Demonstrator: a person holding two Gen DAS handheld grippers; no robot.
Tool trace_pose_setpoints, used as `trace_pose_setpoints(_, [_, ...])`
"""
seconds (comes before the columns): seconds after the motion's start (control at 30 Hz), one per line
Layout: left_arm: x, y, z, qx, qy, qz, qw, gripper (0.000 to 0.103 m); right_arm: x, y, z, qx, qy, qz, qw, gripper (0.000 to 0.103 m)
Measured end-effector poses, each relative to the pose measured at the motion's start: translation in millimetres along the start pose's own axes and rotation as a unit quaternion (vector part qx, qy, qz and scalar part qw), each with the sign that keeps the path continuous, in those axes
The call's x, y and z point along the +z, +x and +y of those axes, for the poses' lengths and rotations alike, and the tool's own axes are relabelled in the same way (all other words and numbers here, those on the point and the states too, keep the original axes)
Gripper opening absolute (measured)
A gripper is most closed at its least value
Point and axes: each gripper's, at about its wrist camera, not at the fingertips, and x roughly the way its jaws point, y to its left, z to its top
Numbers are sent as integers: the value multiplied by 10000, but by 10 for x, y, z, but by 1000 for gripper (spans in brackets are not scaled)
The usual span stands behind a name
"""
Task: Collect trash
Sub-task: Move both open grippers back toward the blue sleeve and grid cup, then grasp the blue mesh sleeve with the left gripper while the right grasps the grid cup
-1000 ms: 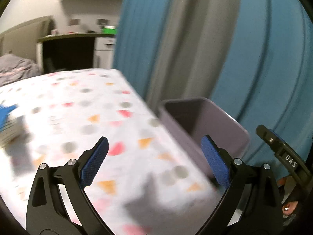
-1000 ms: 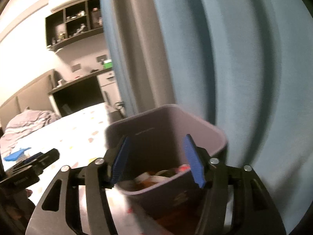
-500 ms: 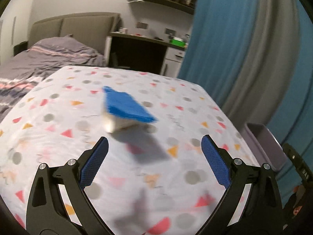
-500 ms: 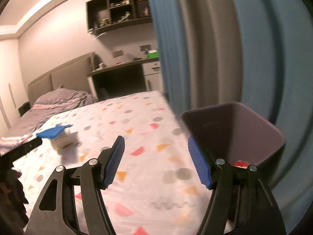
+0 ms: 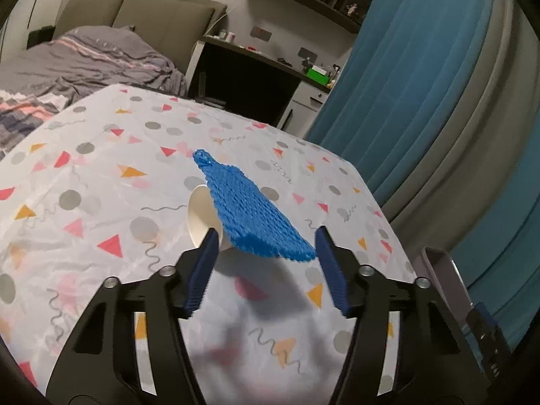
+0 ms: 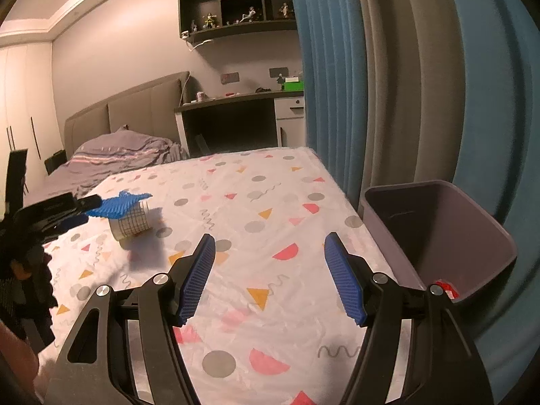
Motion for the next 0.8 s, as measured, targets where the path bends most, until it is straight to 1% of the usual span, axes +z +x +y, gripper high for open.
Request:
trace_pose_setpoints(0.07, [17, 61, 33, -84, -88, 68, 9999, 46, -6, 32, 37, 4, -27, 44, 10000, 66])
trace_pose_setpoints(0.1, [21, 87, 39, -113, -106, 91, 9998, 39, -7, 45, 55, 8, -37, 55, 10000, 66])
trace_pose_setpoints(0.13, [23, 105, 58, -125, -116, 109, 9998, 35, -9, 58, 73, 14, -48, 66, 10000, 66])
trace_pose_setpoints(0.23, [22, 147, 103, -234, -183, 162, 9994, 9, -12, 93, 131, 54, -80, 103, 9999, 66])
trace_pose_setpoints(0.27, [22, 150, 117, -262, -209, 160, 9993, 7, -10, 103, 157, 59, -93, 110, 9999, 66])
trace_pose_setpoints(0.4, [22, 131, 174, -342, -222, 131, 9991, 5, 7, 139, 259, 117, -166, 132, 9997, 66])
trace_pose_setpoints(0.57, [28, -11, 251, -329, -175, -56, 9993, 4, 20, 183, 387, 201, -250, 163, 9994, 66])
trace_pose_setpoints(0.63, [53, -125, 285, -327, -170, -192, 9991, 4, 27, 199, 438, 245, -280, 175, 9992, 66])
trace_pose_setpoints(0.8, [151, -482, 359, -204, -54, -675, 9975, 4, 55, 271, 630, 424, -374, 184, 9982, 66])
